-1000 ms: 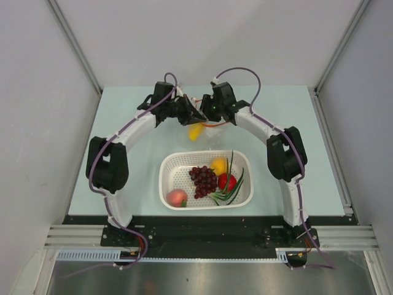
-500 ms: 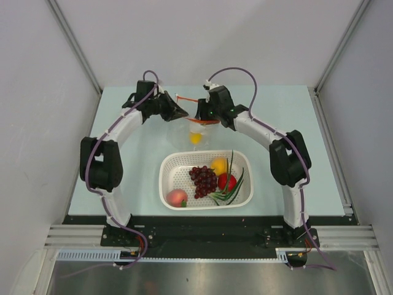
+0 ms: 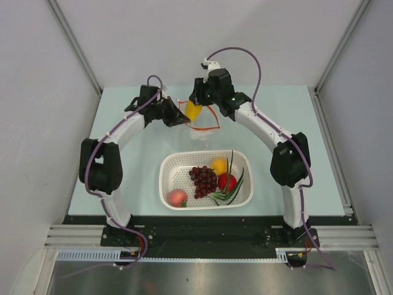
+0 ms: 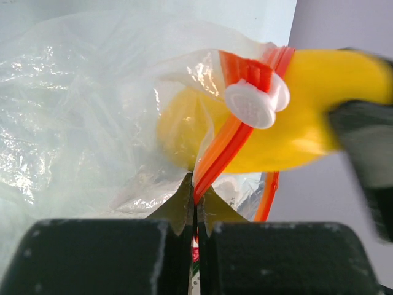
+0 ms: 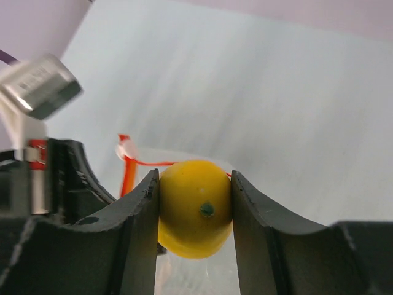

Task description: Open the zip-top bag and remove the fake food

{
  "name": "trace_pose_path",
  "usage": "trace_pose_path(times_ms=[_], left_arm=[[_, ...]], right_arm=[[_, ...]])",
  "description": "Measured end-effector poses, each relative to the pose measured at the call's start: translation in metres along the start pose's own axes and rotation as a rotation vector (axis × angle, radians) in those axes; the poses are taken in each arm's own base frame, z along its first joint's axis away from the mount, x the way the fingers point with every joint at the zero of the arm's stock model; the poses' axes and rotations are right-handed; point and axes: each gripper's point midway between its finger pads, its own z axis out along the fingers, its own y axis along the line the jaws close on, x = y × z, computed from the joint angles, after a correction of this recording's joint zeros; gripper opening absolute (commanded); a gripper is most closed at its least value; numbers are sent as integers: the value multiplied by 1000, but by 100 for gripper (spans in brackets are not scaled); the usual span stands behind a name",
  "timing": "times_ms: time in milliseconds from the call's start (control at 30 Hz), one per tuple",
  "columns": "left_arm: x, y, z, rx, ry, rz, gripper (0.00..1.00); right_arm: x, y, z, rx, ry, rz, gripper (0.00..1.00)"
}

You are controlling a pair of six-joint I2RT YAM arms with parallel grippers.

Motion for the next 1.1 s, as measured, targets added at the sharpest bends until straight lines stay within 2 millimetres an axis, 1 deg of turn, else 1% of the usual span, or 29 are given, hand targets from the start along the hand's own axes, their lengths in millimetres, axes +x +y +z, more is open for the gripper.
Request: trace_pose_path(times_ms=[167, 300, 400, 500, 600, 667, 733, 800, 867, 900, 1000, 1100], left_arm=[[-1, 1, 0, -2, -3, 3, 0], [-6, 4, -3, -5, -15, -3, 0], [-15, 7, -10, -6, -37, -11, 0], [-30, 13, -24, -13, -79, -22, 0], [-51, 20, -45, -28, -143, -31, 0], [-63, 25, -61, -45, -195, -30, 0], [-74, 28, -78, -64, -245, -23, 0], [-81, 30, -93, -92, -292, -16, 0], [-86, 33, -107, -120, -332, -11, 0], [-88, 33, -112, -128, -347, -9, 0], [-95, 39, -125, -152, -385, -10, 0], [-104, 52, -135, -177, -413, -36, 1]], right_arm=[[-36, 13, -11, 0, -70, -3, 0], [-49, 17, -20, 17, -82, -2, 0], [-55, 16, -31, 38, -77, -4, 0], [-61, 15, -53, 62, -68, -11, 0], [-70, 18, -79, 63, -72, -16, 0], [-70, 22, -100, 47, -73, -22, 0], [-61, 25, -120, 20, -54, -29, 0], [-45, 33, -139, -27, -17, -41, 0], [-28, 40, -149, -66, 26, -59, 0], [-15, 43, -152, -85, 54, -75, 0], [34, 56, -158, -137, 162, -135, 0], [89, 76, -161, -190, 297, -217, 0]])
